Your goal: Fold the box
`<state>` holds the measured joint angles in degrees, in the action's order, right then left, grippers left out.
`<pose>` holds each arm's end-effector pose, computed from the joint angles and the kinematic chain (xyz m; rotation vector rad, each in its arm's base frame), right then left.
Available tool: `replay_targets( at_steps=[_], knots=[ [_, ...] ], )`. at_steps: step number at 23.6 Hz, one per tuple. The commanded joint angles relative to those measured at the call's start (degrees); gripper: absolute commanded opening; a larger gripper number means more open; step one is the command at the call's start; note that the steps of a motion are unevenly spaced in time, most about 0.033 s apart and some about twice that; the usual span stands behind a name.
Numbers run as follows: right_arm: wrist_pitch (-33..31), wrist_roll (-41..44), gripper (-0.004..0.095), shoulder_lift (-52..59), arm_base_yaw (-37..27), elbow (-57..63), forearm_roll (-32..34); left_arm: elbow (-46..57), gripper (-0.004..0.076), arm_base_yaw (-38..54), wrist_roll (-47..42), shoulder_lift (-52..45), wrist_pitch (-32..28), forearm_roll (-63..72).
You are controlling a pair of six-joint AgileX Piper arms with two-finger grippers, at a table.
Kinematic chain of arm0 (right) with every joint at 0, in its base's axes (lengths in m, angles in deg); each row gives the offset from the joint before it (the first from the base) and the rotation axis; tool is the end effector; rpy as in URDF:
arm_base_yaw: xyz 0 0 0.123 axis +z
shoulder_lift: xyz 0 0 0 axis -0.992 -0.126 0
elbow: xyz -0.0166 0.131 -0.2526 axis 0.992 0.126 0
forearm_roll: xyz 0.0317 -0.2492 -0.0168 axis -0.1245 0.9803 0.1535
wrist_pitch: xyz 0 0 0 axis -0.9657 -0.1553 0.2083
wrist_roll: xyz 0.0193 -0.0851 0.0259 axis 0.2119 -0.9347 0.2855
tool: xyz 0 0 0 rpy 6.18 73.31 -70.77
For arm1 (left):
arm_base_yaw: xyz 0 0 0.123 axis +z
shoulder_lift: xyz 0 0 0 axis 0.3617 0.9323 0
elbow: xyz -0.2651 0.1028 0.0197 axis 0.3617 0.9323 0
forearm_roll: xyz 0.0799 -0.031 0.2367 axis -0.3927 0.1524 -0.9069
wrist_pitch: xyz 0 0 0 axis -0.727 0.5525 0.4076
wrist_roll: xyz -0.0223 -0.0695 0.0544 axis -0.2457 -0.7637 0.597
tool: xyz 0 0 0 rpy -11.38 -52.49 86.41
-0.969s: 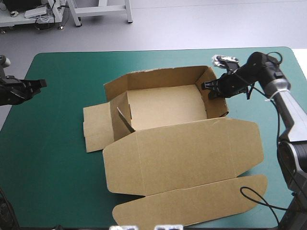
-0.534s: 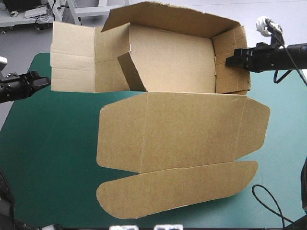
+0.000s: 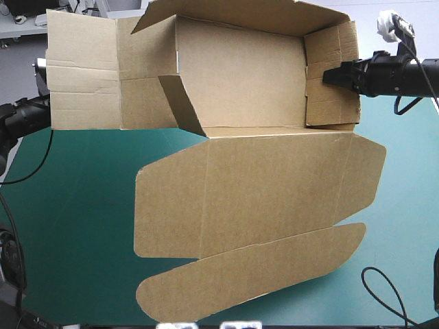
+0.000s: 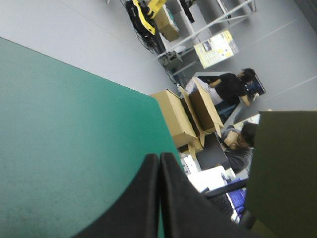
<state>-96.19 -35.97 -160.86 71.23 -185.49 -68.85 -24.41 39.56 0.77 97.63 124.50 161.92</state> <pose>0.3276 0.0063 0.4575 -0.1441 2.1221 0.9597 0.3500 0.0269 0.3787 -0.0912 1.8837 -1.3639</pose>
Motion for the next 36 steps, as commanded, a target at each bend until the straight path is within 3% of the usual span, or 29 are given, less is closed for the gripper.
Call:
replay_targets(
  at_steps=[1, 12, 36],
  knots=[
    [3.9, 0.3, -0.0016, 2.6, 1.0, -1.8, -3.9, -1.4, -0.0009, -3.0, 0.3, -6.2, 5.6, 6.8],
    [14.9, 2.7, -0.0016, 2.6, 9.6, -1.8, 7.1, -1.4, -0.0009, -5.3, 0.2, -17.1, 5.4, 6.5],
    [22.5, 4.0, -0.0017, -2.0, 17.0, -1.8, 9.1, -1.4, -0.0009, -5.3, -4.3, -21.5, 5.4, -0.5]
  ],
)
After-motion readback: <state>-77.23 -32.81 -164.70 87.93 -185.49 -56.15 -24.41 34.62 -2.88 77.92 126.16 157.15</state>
